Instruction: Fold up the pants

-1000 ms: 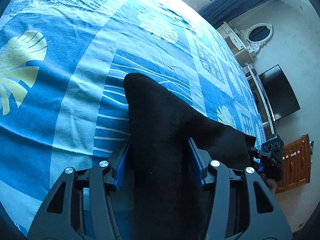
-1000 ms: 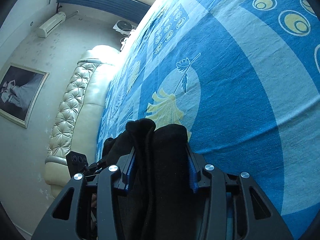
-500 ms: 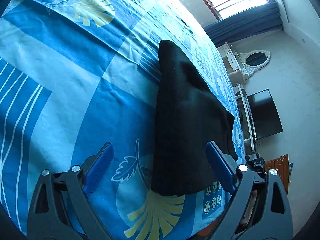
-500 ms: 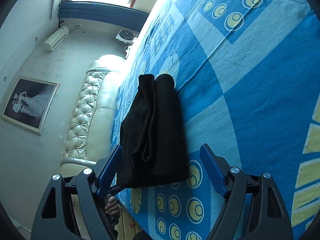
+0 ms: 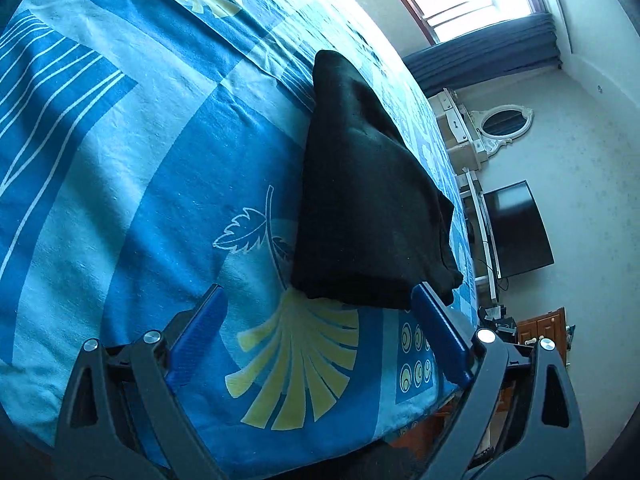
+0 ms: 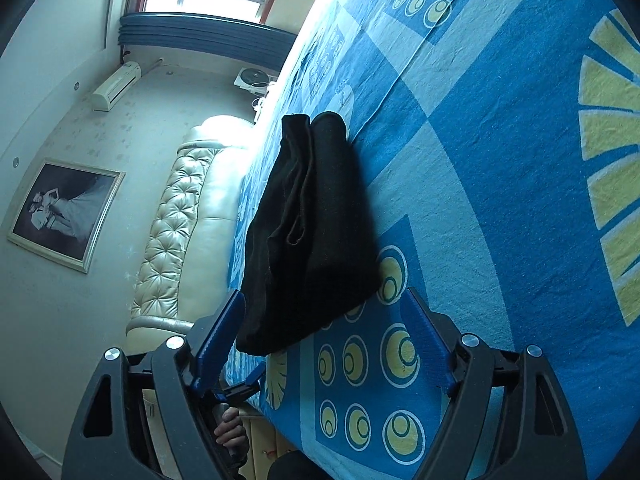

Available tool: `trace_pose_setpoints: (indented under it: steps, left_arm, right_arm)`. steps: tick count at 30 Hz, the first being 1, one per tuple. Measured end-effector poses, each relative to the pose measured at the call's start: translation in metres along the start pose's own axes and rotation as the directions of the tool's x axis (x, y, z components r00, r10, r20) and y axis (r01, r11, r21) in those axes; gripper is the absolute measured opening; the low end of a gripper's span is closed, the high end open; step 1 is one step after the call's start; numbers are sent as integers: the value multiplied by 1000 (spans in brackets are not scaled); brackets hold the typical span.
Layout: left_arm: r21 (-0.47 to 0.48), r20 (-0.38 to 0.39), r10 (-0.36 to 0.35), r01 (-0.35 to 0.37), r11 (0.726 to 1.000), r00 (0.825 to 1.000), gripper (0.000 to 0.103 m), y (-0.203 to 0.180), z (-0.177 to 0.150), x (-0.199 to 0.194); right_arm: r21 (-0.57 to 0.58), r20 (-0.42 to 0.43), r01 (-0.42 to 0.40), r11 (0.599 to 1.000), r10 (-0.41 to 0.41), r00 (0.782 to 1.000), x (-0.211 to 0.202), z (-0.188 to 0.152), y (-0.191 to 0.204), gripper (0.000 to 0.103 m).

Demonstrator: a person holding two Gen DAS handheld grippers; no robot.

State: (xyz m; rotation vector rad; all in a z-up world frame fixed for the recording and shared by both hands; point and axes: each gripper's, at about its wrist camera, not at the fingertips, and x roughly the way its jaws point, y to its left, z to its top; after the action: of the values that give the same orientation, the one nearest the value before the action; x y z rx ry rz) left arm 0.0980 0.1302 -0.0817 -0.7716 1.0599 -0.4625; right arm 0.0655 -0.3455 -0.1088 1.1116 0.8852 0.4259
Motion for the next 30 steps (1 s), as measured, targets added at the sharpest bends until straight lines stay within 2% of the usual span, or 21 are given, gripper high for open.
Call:
trace_pose_setpoints:
  steps: [5, 9, 13, 14, 15, 16, 17, 19, 23, 30]
  left_arm:
    - [-15, -15, -15, 15, 1000, 1000, 94, -7, 5, 21]
    - [-30, -9, -8, 8, 1000, 1000, 96, -10, 13, 31]
    - [-61, -7, -11, 11, 998, 1000, 96, -10, 19, 36]
    - [-61, -8, -6, 6, 998, 1000, 95, -10, 19, 37]
    - [-57, -8, 3, -4, 998, 1000, 89, -12, 19, 38]
    - [-48, -22, 13, -14, 999, 1000, 61, -13, 21, 41]
    - [-46, -45, 24, -26, 999, 999, 56, -12, 21, 45]
    - [-55, -37, 27, -29, 998, 999, 49, -13, 21, 44]
    - [14, -15, 94, -94, 995, 995, 39, -27, 16, 39]
    - [35, 6, 147, -147, 989, 989, 34, -42, 10, 32]
  right_arm:
    - [0, -6, 4, 1000, -4, 1000, 24, 10, 5, 79]
    - [-16, -8, 45, 999, -45, 999, 43, 18, 10, 79]
    - [-50, -21, 80, 996, -81, 997, 57, 19, 19, 84]
    - [-70, -30, 99, 993, -102, 994, 61, 19, 22, 81]
    - [-88, -30, 131, 988, -134, 991, 64, 18, 23, 76]
    - [-103, -35, 164, 981, -169, 985, 67, 17, 24, 56]
    - [-102, -44, 175, 979, -180, 983, 69, 17, 22, 50]
    - [-84, -45, 157, 984, -161, 986, 66, 19, 20, 44]
    - [-79, -46, 128, 989, -132, 990, 58, 17, 25, 37]
    - [-78, -40, 103, 992, -107, 994, 45, 9, 26, 36]
